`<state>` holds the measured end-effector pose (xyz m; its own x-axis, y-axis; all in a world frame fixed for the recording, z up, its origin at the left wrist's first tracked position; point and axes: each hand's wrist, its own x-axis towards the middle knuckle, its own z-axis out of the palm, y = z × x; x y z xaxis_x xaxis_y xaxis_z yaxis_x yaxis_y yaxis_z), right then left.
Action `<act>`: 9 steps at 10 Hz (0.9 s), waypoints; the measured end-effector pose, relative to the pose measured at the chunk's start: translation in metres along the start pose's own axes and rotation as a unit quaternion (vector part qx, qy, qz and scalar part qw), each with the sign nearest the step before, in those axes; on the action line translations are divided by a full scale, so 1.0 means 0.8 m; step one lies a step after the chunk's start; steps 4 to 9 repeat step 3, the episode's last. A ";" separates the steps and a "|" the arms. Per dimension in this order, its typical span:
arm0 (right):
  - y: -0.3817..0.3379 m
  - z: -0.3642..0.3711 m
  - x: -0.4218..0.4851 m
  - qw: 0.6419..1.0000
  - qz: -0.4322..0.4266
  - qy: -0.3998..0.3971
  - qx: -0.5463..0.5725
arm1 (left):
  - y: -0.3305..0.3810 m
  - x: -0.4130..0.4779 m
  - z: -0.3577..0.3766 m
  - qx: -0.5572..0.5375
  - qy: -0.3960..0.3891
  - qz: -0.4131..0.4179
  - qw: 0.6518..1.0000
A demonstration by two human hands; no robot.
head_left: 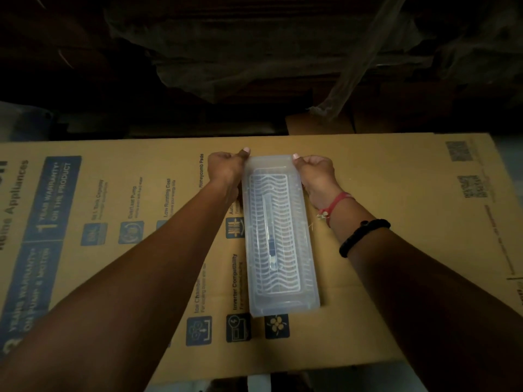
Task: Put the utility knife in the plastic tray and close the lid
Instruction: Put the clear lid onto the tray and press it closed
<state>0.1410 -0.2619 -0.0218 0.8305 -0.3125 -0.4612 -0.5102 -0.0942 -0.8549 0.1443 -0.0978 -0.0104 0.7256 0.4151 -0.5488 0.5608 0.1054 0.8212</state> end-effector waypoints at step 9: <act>-0.017 -0.019 -0.041 0.997 -0.043 -0.002 -0.058 | 0.013 -0.026 -0.014 0.044 -0.020 -0.026 0.998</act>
